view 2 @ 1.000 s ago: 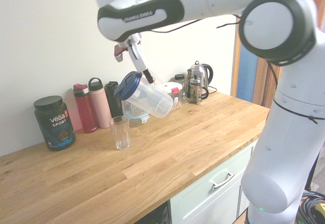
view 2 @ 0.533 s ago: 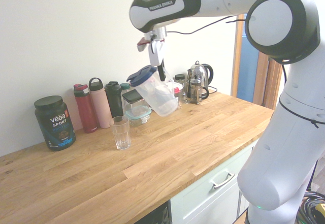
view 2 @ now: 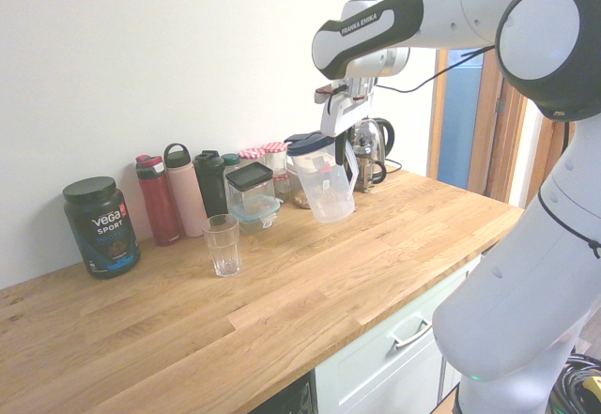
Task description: Pour me some water
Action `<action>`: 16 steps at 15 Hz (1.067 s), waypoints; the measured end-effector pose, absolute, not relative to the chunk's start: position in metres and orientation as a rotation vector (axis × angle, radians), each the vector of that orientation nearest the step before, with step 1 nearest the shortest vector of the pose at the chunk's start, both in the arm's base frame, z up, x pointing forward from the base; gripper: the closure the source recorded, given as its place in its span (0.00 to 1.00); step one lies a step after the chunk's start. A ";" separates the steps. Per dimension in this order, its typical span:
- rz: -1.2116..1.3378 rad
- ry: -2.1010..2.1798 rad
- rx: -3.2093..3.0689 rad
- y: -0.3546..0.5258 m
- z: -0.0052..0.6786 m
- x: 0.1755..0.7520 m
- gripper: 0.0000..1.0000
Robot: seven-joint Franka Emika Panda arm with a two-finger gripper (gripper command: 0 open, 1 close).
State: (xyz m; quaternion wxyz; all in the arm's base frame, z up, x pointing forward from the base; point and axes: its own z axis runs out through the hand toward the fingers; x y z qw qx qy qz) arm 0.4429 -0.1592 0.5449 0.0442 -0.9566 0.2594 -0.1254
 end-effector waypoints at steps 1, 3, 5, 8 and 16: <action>-0.426 0.851 -2.883 -0.163 0.538 0.443 1.00; -0.528 0.960 -2.808 -0.170 0.523 0.442 1.00; -0.629 1.076 -2.737 -0.178 0.512 0.439 1.00; -0.627 1.169 -2.694 -0.188 0.490 0.424 1.00; -0.589 1.215 -2.662 -0.181 0.468 0.392 1.00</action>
